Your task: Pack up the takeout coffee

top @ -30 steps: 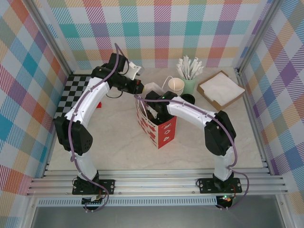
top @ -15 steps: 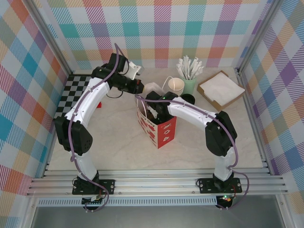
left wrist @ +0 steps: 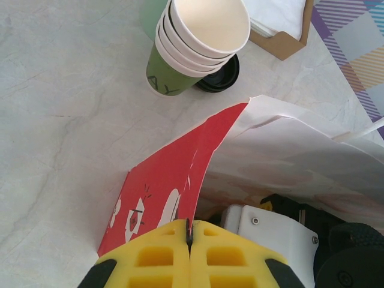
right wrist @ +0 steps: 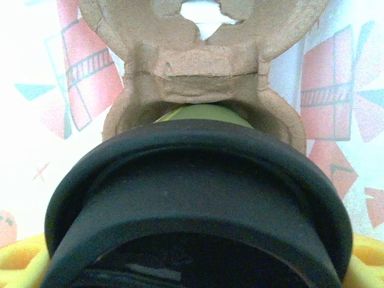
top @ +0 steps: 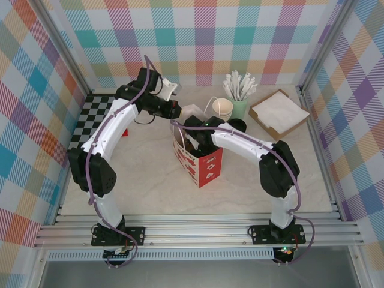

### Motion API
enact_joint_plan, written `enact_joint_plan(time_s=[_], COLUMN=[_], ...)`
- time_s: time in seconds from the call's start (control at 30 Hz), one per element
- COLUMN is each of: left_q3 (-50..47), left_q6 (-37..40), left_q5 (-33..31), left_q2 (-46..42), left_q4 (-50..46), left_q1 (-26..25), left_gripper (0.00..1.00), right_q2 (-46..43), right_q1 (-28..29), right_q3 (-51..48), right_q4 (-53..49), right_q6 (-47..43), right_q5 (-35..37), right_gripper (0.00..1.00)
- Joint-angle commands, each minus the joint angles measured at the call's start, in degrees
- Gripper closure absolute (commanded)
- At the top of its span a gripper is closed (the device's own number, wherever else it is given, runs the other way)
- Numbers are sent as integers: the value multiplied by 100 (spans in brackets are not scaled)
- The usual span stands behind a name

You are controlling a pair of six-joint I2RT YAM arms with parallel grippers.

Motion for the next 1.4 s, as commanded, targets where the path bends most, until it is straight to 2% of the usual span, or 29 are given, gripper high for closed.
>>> enact_joint_plan(time_s=[0.0,0.13,0.27,0.37,0.53,0.93,1.2,1.37], left_q3=[-96,-76,-94,-133,-219,-306,-329,-324], left_q6=[55,80,76,111,111,76,49,24], left_q5=[85,220,318,535,326,353,251,238], left_q2=[-111,-137,-146,-178,-214,-264,-286,-229], left_q4=[-64,-17,6,36,110,182,204,165], left_q1=[6,6,6,-3,-3,-3,-3,-4], left_gripper=[100,100,100,100,100,100,100,100], right_q2=[685,562,409,582,696,832,1005,1051], right_q1=[-23,-18,-16,-17,-16,-7,0,1], right_q3=[-303,-196,-643,-705,-893,-873,-1004,-1018], right_q4=[50,6,634,744,974,832,994,1058], right_q6=[104,65,-9,-33,139,56,145,122], right_q5=[312,445,484,444,461,330,-85,76], right_gripper=[52,52,52,52,52,51,53,51])
